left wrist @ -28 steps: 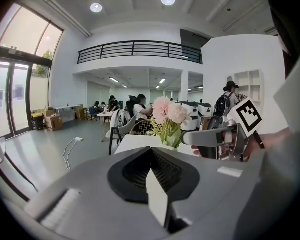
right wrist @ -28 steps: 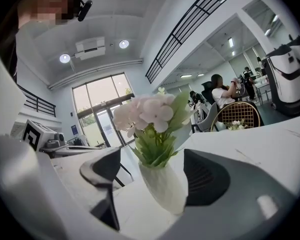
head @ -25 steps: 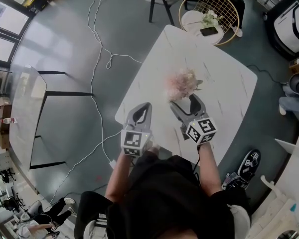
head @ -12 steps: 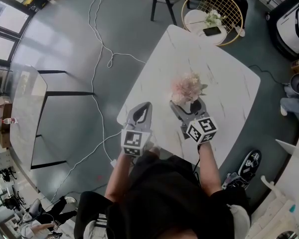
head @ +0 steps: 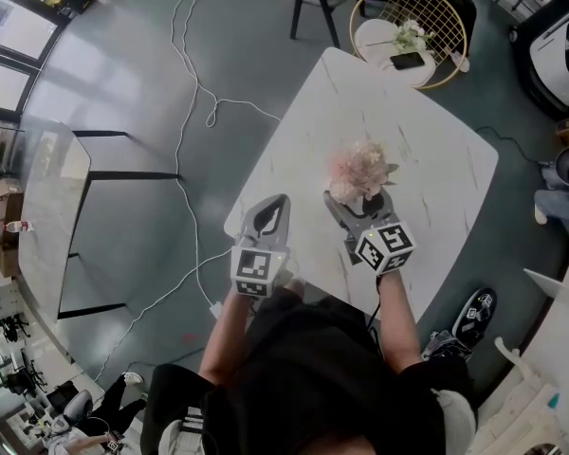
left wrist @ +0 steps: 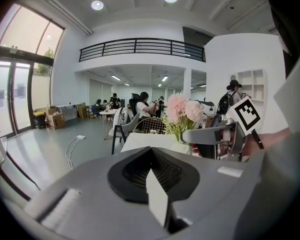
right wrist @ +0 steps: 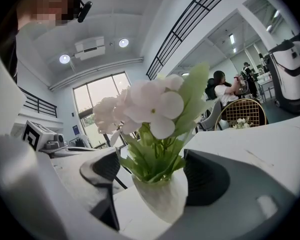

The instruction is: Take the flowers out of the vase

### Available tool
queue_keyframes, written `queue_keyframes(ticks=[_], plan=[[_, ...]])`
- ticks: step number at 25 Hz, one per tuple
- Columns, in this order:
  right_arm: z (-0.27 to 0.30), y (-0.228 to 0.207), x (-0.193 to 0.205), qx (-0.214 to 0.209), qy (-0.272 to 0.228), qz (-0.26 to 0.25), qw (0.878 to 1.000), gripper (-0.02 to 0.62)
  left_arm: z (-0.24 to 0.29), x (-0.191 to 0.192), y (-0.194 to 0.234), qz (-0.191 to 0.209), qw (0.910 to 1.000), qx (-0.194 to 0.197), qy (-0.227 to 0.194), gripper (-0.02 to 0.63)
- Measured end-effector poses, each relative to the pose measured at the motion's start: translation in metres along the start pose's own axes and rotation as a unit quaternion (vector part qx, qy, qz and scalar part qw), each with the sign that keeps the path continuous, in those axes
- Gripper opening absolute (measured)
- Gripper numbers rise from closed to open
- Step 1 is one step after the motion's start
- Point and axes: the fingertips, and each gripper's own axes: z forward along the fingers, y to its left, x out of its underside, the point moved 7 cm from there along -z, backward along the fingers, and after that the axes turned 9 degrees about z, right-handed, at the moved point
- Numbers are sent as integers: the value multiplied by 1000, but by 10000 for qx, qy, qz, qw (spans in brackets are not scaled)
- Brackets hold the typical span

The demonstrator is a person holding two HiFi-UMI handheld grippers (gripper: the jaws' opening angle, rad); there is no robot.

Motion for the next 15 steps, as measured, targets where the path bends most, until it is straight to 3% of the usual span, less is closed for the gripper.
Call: queue_keyframes(ticks=[10, 15], plan=[[4, 0, -1, 72, 63, -165, 9998, 379, -1, 2, 3, -30, 10000, -56, 11, 6], [1, 1, -3, 151, 82, -279, 9995, 320, -3, 0, 3, -40, 10000, -63, 1, 6]])
